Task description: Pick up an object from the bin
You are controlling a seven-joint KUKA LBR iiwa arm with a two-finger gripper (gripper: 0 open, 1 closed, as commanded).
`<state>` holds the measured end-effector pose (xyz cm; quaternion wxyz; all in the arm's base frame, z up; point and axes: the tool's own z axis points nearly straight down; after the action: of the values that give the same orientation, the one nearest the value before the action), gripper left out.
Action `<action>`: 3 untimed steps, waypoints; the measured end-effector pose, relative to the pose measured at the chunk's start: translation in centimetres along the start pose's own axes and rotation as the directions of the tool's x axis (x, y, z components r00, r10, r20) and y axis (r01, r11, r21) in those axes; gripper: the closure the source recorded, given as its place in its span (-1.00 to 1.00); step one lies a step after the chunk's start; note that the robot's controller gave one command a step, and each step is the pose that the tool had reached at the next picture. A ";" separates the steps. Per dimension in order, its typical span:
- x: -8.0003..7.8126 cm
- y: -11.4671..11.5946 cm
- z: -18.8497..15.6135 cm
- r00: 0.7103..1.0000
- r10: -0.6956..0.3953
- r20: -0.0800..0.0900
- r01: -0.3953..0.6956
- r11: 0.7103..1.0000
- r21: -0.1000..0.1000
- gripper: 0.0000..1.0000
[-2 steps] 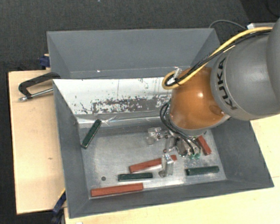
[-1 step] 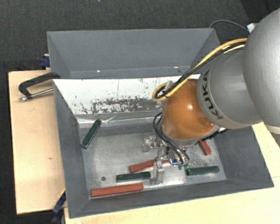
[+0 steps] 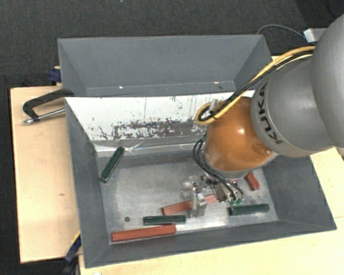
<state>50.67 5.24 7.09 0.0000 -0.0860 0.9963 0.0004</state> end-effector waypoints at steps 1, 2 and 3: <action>0.0 0.0 0.0 1.000 0.000 0.000 0.000 1.000 0.000 1.00; 0.2 0.0 -0.5 1.000 0.000 -0.004 0.000 1.000 0.000 1.00; 0.3 0.1 -2.8 1.000 -0.001 -0.006 0.001 1.000 0.000 1.00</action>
Offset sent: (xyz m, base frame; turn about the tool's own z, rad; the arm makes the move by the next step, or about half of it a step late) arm -0.0001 -0.0001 0.0728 0.0000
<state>50.40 5.25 9.86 -0.0030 -0.0862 0.9963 0.0003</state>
